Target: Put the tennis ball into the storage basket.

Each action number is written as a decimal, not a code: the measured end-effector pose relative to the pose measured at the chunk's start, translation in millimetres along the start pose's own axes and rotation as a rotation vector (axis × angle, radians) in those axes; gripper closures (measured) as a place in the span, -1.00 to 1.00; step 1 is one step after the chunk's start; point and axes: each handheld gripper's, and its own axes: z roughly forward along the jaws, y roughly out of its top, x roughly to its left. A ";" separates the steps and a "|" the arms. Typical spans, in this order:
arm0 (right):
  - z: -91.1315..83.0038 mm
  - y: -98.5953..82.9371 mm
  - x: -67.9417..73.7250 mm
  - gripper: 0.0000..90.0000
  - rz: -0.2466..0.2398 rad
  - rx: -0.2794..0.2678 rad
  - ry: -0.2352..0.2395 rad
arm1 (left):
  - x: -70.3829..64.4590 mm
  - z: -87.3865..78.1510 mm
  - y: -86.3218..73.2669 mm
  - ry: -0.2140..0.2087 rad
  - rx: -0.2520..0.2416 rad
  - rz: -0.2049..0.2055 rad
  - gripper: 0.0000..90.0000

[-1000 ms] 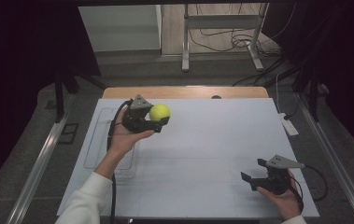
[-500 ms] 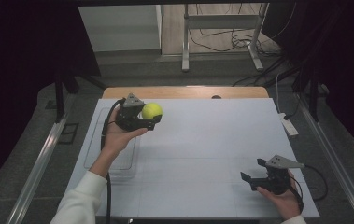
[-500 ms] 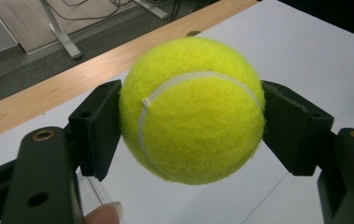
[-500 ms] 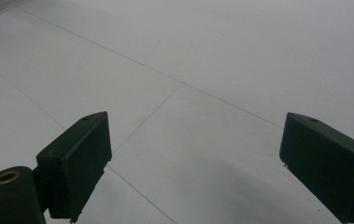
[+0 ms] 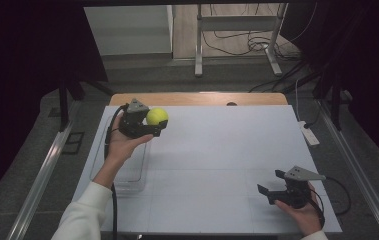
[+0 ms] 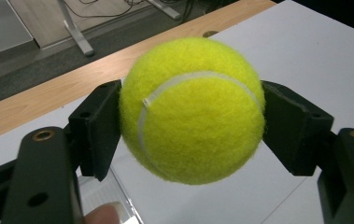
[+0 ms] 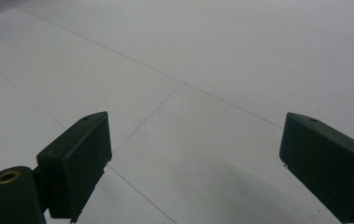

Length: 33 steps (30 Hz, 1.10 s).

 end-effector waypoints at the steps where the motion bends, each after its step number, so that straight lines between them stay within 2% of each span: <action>1: 0.6 -0.1 0.5 -0.79 -0.005 0.000 0.002 | 0.9 -0.1 -0.1 0.003 0.001 -0.003 -0.41; 21: 0.2 0.0 0.7 -0.79 -0.002 -0.002 0.001 | 28.7 -3.5 -8.4 0.071 0.013 -0.061 -0.41; 33: -0.4 0.1 1.2 -0.79 -0.002 0.000 -0.004 | 41.0 -3.8 -10.1 0.101 0.019 -0.081 -0.41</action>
